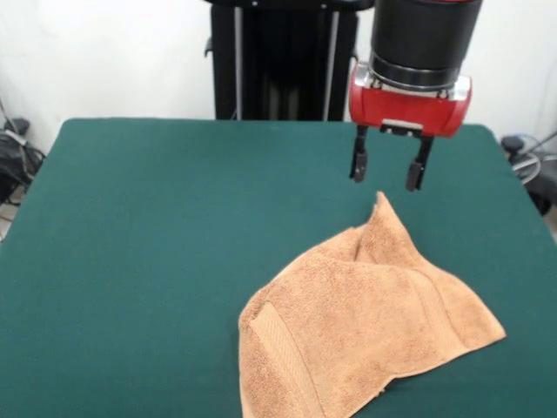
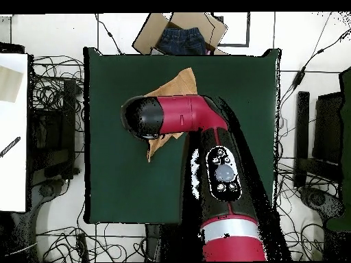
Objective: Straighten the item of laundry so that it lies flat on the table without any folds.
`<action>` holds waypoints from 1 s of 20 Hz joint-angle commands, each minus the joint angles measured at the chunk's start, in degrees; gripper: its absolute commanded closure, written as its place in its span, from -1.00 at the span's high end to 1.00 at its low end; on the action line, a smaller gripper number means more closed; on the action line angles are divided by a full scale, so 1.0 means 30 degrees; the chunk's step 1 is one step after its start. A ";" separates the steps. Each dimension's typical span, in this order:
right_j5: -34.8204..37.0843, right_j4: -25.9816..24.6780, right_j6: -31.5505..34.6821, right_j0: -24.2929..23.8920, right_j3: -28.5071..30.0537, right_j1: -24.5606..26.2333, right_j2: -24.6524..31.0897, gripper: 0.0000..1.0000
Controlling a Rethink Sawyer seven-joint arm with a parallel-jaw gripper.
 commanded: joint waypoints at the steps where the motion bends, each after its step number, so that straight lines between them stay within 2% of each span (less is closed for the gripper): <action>1: -0.2415 -0.1098 -0.0228 0.0169 0.2974 0.0598 0.0909 1.00; 20: -0.5346 -0.1809 -0.0193 0.0357 0.2219 0.3016 0.0500 1.00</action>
